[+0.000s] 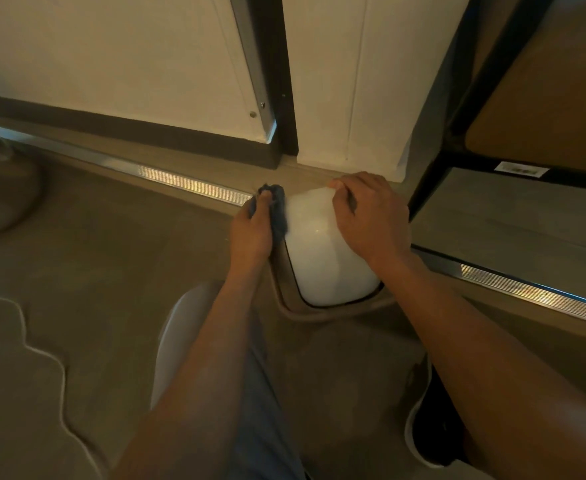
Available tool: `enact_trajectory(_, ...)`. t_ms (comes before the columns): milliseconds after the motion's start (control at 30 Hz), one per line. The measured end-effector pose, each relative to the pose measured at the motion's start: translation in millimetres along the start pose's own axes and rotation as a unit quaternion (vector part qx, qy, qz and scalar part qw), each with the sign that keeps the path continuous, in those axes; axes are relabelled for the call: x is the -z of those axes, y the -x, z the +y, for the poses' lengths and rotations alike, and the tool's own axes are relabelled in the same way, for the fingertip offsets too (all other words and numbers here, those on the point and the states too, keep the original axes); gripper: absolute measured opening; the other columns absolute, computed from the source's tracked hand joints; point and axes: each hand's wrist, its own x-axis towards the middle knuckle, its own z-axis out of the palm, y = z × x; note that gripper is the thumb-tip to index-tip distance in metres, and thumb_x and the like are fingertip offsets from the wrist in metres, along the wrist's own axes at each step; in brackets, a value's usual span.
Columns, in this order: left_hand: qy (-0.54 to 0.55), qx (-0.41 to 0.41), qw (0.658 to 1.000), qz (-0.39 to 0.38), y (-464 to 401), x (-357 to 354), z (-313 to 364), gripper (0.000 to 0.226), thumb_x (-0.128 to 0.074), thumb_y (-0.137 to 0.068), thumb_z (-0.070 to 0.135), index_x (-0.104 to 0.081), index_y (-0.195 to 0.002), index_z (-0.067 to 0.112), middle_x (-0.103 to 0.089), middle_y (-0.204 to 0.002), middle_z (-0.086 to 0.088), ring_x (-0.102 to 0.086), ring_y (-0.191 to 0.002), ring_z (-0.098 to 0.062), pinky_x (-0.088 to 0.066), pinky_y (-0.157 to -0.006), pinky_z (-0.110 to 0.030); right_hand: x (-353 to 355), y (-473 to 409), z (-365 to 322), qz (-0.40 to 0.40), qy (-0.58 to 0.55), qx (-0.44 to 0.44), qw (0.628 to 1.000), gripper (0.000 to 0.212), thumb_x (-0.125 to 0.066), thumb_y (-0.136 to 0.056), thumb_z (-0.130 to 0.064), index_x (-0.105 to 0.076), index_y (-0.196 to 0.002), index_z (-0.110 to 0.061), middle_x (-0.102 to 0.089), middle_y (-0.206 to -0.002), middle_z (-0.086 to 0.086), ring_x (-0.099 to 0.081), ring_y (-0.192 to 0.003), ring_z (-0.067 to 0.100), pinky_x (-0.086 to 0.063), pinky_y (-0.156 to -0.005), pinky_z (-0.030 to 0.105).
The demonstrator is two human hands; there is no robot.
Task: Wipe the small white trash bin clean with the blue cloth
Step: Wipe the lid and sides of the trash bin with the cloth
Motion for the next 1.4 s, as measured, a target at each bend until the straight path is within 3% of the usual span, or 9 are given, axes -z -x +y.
enact_trajectory(167, 0.02, -0.075, 0.996, 0.047, 63.6, -9.3, -19.9, 0.038, -0.043, -0.107, 0.043, -0.056, -0.136, 0.022, -0.065, -0.126, 0.005, -0.06, -0.118, -0.01, -0.048, -0.094, -0.026, -0.4, -0.5, -1.2, -0.001, 0.003, 0.001, 1.0, 0.043, -0.033, -0.099, -0.039, -0.07, -0.107, -0.019, -0.07, -0.105, -0.001, -0.061, -0.099, 0.015, -0.05, -0.082, 0.031)
enact_trajectory(333, -0.018, -0.114, 0.993, 0.039, 121.7, -15.3, -64.6, 0.059, -0.044, -0.103, 0.052, -0.033, -0.155, 0.027, -0.05, -0.15, 0.005, -0.048, -0.138, -0.011, -0.045, -0.112, -0.04, 0.0, -0.8, 2.4, -0.004, -0.008, 0.021, 1.0, 0.041, -0.035, -0.1, -0.038, -0.069, -0.107, -0.019, -0.07, -0.105, 0.0, -0.061, -0.099, 0.015, -0.052, -0.084, 0.033)
enact_trajectory(467, 0.013, -0.09, 0.994, 0.053, 78.9, -8.9, -35.1, 0.044, -0.045, -0.106, 0.042, -0.052, -0.14, 0.016, -0.063, -0.133, -0.004, -0.059, -0.124, -0.018, -0.048, -0.105, -0.043, 0.3, -1.2, 3.4, -0.006, -0.016, 0.028, 0.999, 0.037, -0.038, -0.1, -0.035, -0.069, -0.109, -0.019, -0.07, -0.107, 0.0, -0.061, -0.101, 0.016, -0.052, -0.086, 0.034)
enact_trajectory(667, 0.009, 0.046, 0.996, -0.073, -6.7, -3.1, 26.2, 0.02, -0.048, -0.105, 0.033, -0.06, -0.113, 0.019, -0.064, -0.099, -0.002, -0.061, -0.089, -0.013, -0.048, -0.075, -0.024, -0.9, -0.5, 3.1, -0.007, -0.009, 0.026, 1.0, 0.041, -0.034, -0.1, -0.037, -0.07, -0.11, -0.018, -0.07, -0.108, 0.0, -0.06, -0.102, 0.017, -0.053, -0.086, 0.035)
enact_trajectory(867, 0.045, 0.093, 0.991, -0.081, -33.1, -8.1, 19.3, 0.014, -0.057, -0.1, 0.03, -0.063, -0.089, 0.022, -0.066, -0.094, -0.007, -0.061, -0.103, -0.028, -0.048, -0.102, -0.043, -0.1, -1.2, 1.7, -0.005, -0.01, 0.016, 1.0, 0.041, -0.034, -0.099, -0.037, -0.069, -0.108, -0.019, -0.069, -0.106, 0.0, -0.06, -0.1, 0.016, -0.051, -0.084, 0.034)
enact_trajectory(1000, 0.044, 0.029, 0.996, -0.074, -11.9, -5.7, 17.8, 0.02, -0.048, -0.105, 0.033, -0.064, -0.11, 0.022, -0.068, -0.106, -0.002, -0.064, -0.105, -0.021, -0.048, -0.092, -0.035, -0.3, -0.4, -1.3, 0.0, -0.007, 0.006, 1.0, 0.037, -0.037, -0.1, -0.035, -0.07, -0.107, -0.019, -0.069, -0.105, 0.0, -0.06, -0.1, 0.016, -0.05, -0.082, 0.033)
enact_trajectory(1167, 0.045, -0.076, 0.996, -0.012, 74.9, -1.7, -28.5, 0.039, -0.041, -0.108, 0.04, -0.043, -0.144, 0.027, -0.059, -0.129, 0.017, -0.056, -0.114, 0.013, -0.046, -0.096, -0.011, 0.7, 1.4, -2.4, 0.014, -0.008, 0.012, 1.0, 0.031, -0.043, -0.1, -0.031, -0.07, -0.105, -0.016, -0.069, -0.101, 0.002, -0.061, -0.095, 0.016, -0.046, -0.08, 0.027)
enact_trajectory(1300, -0.003, -0.145, 0.989, -0.015, 117.3, -7.5, -70.4, 0.067, -0.048, -0.101, 0.053, -0.021, -0.159, 0.032, -0.036, -0.16, 0.009, -0.036, -0.147, -0.008, -0.037, -0.118, -0.039, 0.9, 1.1, -1.3, 0.011, -0.003, 0.021, 1.0, 0.031, -0.042, -0.1, -0.03, -0.07, -0.106, -0.016, -0.07, -0.101, 0.001, -0.061, -0.095, 0.016, -0.049, -0.08, 0.029)
enact_trajectory(1400, -0.001, -0.172, 0.985, 0.0, 100.2, -9.9, -58.9, 0.057, -0.05, -0.102, 0.045, -0.031, -0.154, 0.034, -0.038, -0.158, 0.012, -0.037, -0.144, -0.004, -0.036, -0.117, -0.033, 0.6, 0.2, 0.6, 0.016, -0.016, 0.023, 0.999, 0.033, -0.042, -0.1, -0.03, -0.071, -0.107, -0.016, -0.071, -0.102, 0.002, -0.062, -0.096, 0.016, -0.051, -0.081, 0.03)
